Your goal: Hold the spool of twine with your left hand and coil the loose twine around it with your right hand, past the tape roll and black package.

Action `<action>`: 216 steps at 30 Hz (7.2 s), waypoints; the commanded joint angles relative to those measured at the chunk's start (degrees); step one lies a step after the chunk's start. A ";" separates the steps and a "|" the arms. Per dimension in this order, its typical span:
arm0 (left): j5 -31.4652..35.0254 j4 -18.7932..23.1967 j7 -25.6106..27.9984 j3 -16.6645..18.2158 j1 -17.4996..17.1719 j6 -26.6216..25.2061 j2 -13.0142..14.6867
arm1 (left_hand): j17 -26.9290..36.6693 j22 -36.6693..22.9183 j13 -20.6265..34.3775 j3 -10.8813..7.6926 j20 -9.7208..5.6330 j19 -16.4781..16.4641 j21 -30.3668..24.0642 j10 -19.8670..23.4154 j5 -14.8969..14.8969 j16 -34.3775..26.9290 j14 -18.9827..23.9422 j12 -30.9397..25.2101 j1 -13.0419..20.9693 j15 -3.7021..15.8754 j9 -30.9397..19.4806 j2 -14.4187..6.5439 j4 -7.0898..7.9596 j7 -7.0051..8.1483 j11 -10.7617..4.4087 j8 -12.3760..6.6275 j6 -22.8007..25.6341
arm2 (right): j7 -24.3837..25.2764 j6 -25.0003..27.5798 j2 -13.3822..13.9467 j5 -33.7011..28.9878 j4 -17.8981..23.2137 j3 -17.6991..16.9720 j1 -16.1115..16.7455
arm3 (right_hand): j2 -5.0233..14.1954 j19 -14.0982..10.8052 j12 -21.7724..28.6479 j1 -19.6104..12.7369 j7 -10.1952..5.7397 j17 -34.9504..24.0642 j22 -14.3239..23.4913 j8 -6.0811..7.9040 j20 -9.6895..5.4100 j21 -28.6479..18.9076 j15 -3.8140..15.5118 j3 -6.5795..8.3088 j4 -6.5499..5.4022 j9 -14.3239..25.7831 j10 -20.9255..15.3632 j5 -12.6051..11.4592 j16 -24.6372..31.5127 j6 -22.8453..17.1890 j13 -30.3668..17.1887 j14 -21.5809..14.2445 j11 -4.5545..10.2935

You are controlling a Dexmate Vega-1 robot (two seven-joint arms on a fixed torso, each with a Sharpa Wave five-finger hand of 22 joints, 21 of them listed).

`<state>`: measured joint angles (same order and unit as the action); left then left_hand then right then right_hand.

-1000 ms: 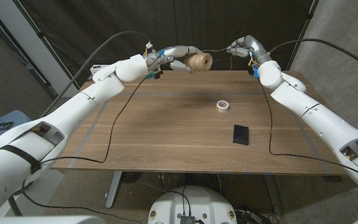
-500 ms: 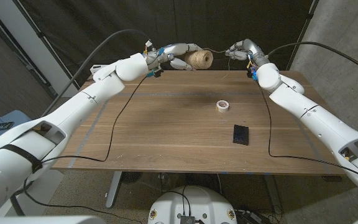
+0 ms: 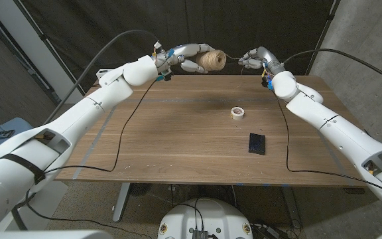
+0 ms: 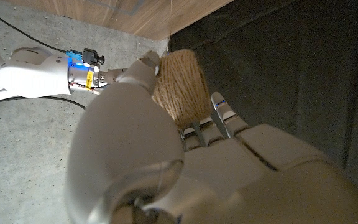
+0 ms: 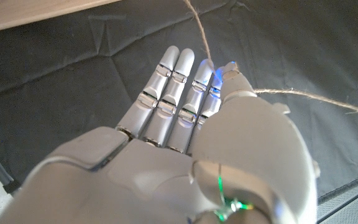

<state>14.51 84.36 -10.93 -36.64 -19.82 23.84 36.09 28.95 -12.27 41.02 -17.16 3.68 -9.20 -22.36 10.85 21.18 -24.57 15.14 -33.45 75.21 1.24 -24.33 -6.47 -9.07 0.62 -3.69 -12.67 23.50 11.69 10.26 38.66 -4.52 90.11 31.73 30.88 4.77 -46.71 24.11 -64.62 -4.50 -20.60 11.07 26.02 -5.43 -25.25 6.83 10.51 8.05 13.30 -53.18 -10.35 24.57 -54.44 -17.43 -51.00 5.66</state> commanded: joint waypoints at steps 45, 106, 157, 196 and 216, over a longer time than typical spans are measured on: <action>2.57 -0.69 4.42 -0.79 1.03 -3.48 -0.93 | 0.24 0.10 0.29 -0.88 -0.16 0.32 -0.33 0.71 0.19 0.01 0.21 0.56 -0.09 -0.21 -0.10 -0.27 -0.01 -0.16 0.07 -0.26 0.66 | -1.16 2.61 1.57 3.04 5.77 0.01 5.53 | 0.18 0.35 -0.48 -0.35 -0.31 -0.53 0.05 -0.32 -2.88 -0.69 5.74 -0.32 0.25 0.09 -0.56 0.15 -0.44 -0.28 -0.38 -0.72 0.22; 1.53 -9.12 8.50 -3.22 4.75 -3.20 -5.24 | 0.05 0.13 0.46 -1.09 -0.02 0.37 -0.60 0.91 0.38 0.25 0.53 0.83 -0.48 -0.36 -0.22 -0.20 0.07 -0.28 0.24 -0.16 0.86 | -4.96 -0.01 3.67 6.44 15.52 -0.77 10.89 | 0.18 0.55 -0.89 -0.33 -0.19 -0.68 -0.01 -0.49 -2.70 -1.35 5.65 -0.67 0.20 0.07 -0.70 0.19 -0.84 -0.43 -0.46 -0.94 0.19; 1.28 -15.00 10.83 -5.33 6.88 -4.44 -6.72 | 0.19 0.15 0.60 -0.97 -0.04 0.38 -0.85 1.28 0.41 0.13 0.65 0.93 -0.57 -0.34 -0.35 -0.11 0.04 -0.26 0.24 -0.12 1.08 | -6.24 -5.69 4.11 8.62 19.37 -3.16 13.44 | 0.46 0.95 -1.17 -0.49 -0.19 -0.97 -0.05 -0.57 -2.89 -1.79 5.66 -0.69 0.22 0.03 -0.96 0.19 -1.22 -0.80 -0.50 -0.89 0.22; -0.09 -14.82 13.47 -5.25 6.30 -6.46 -7.42 | 0.31 0.16 0.76 -0.73 0.06 0.28 -1.09 1.68 0.41 -0.07 0.93 0.92 -1.00 -0.35 -0.46 -0.12 0.18 -0.53 0.32 -0.09 1.31 | -7.57 -8.24 1.94 8.76 20.78 -1.71 13.56 | -0.34 2.37 -2.81 2.66 0.98 -1.01 -0.10 -2.45 -1.40 -1.97 4.35 -2.37 -1.18 0.36 2.47 0.46 -2.40 3.49 -0.87 1.27 -1.52; -1.22 -8.80 11.55 -2.75 3.04 -7.56 -3.23 | 0.38 0.17 0.81 -0.66 0.04 0.33 -1.16 1.72 0.40 -0.19 1.03 0.98 -1.03 -0.35 -0.49 -0.12 0.15 -0.35 0.37 -0.01 1.27 | -10.63 -4.58 1.93 10.27 24.22 0.37 13.63 | -3.38 5.47 -5.29 9.34 4.67 -2.70 -0.37 -5.82 2.90 -1.01 0.73 -6.30 -2.55 1.87 8.90 -0.09 -3.15 11.63 -1.40 7.66 -5.24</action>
<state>13.97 72.68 1.64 -40.76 -15.13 17.04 30.86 29.09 -12.00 41.51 -17.41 3.68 -9.20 -23.32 12.18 21.01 -24.40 15.77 -32.69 73.99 1.02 -24.58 -5.98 -9.31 0.32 -3.38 -12.40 24.45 2.46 3.80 40.81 5.10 112.83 30.93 44.64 1.40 -41.48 19.23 -55.96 0.01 -23.01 10.65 20.67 -3.03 -26.44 4.80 4.65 5.52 14.85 -44.92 -9.97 21.49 -43.55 -18.51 -43.83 0.68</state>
